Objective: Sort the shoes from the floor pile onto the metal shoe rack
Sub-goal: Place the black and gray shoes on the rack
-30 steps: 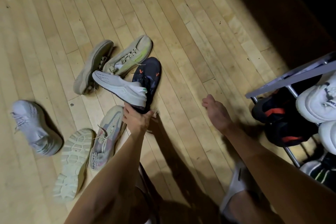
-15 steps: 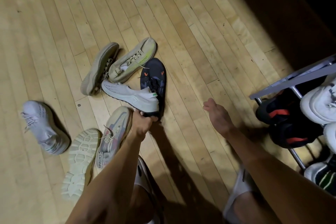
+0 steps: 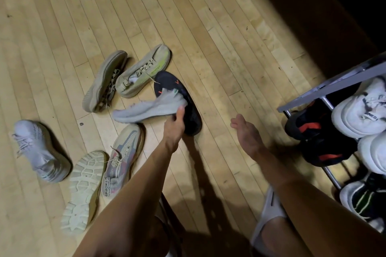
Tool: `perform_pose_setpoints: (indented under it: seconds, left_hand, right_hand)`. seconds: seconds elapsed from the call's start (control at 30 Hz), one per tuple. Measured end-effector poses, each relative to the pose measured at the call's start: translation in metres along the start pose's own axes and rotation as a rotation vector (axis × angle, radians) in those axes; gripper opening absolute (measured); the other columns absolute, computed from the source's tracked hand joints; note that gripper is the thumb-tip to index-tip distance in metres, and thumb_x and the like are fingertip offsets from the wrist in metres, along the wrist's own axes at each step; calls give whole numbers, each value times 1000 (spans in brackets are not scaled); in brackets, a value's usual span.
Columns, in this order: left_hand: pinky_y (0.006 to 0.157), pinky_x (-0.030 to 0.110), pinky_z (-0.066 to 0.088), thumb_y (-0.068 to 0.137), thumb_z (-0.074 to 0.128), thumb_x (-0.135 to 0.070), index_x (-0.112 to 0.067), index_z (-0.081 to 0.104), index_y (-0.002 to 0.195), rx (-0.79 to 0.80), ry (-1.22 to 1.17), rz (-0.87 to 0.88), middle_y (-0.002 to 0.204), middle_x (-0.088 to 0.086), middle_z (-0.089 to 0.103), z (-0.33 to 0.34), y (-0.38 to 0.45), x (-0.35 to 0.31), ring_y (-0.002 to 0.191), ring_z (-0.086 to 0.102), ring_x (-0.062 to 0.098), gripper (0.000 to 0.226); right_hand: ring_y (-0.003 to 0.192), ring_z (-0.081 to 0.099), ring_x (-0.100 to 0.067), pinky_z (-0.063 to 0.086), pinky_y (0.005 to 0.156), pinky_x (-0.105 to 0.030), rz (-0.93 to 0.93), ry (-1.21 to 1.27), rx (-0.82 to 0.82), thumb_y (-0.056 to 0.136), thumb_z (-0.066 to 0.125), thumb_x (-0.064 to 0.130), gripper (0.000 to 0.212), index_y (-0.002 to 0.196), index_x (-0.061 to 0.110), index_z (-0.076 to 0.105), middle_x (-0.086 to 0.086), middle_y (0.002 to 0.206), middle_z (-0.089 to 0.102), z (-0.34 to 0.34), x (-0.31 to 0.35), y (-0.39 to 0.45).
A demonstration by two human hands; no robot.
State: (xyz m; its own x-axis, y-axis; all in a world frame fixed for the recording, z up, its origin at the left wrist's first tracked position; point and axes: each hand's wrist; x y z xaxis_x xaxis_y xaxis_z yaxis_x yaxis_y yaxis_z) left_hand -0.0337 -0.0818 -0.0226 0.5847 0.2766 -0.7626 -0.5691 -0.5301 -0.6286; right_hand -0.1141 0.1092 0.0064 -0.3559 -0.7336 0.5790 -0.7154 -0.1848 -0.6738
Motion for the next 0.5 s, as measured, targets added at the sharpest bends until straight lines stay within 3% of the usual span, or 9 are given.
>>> perform_pose_setpoints:
  seconds: [0.07, 0.2, 0.27, 0.37, 0.43, 0.5]
  left_hand:
    - [106, 47, 44, 74, 49, -78, -23, 48, 141, -11, -6, -64, 139, 4, 54, 4, 7, -4, 125, 52, 25, 88]
    - [112, 34, 36, 90, 59, -51, -17, 33, 151, -1, 47, -30, 146, 6, 43, 3, 7, 4, 134, 42, 21, 74]
    - [107, 29, 39, 95, 57, -43, -14, 35, 150, -6, 39, -47, 144, 6, 45, 6, 9, 7, 132, 45, 21, 66]
    - [105, 34, 44, 98, 53, -37, -17, 41, 147, -26, -77, -92, 131, 1, 51, 13, 8, 4, 115, 49, 15, 54]
    - [105, 34, 44, 98, 54, -37, -15, 46, 143, -33, -102, -101, 127, -2, 53, 14, 8, 7, 115, 50, 15, 51]
    - [105, 38, 46, 96, 58, -36, -14, 60, 126, -47, -123, -121, 123, 1, 62, 10, 13, 16, 114, 56, 19, 37]
  right_hand:
    - [112, 59, -28, 44, 103, -50, 8, 13, 3, 75, 11, 78, 93, 121, 16, 61, -8, 121, 66, 1, -2, 2]
    - [119, 56, -25, 42, 105, -50, 12, 26, 29, 76, 13, 82, 89, 126, 26, 60, -3, 128, 63, 9, -5, 8]
    - [120, 55, -24, 42, 105, -49, 10, 14, 40, 75, 12, 82, 89, 128, 28, 59, -2, 132, 62, 11, -3, 11]
    - [117, 55, -21, 42, 105, -48, 9, 17, 52, 76, 12, 80, 86, 128, 30, 59, 1, 133, 61, 13, -3, 15]
    - [117, 55, -21, 42, 105, -48, 19, 25, 60, 76, 12, 79, 85, 127, 31, 59, 1, 133, 60, 14, -5, 18]
    - [117, 55, -21, 42, 105, -48, 30, 29, 58, 75, 11, 79, 85, 126, 32, 60, 1, 133, 60, 16, -9, 19]
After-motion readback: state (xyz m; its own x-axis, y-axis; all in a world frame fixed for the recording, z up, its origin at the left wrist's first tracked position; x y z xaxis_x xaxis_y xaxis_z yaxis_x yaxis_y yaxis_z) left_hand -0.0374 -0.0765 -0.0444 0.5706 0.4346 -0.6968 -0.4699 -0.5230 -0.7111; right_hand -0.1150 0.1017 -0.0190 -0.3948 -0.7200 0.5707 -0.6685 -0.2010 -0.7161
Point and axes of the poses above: each hand's wrist, its own y-axis towards the middle knuckle, its own z-axis out of the palm, x = y × z
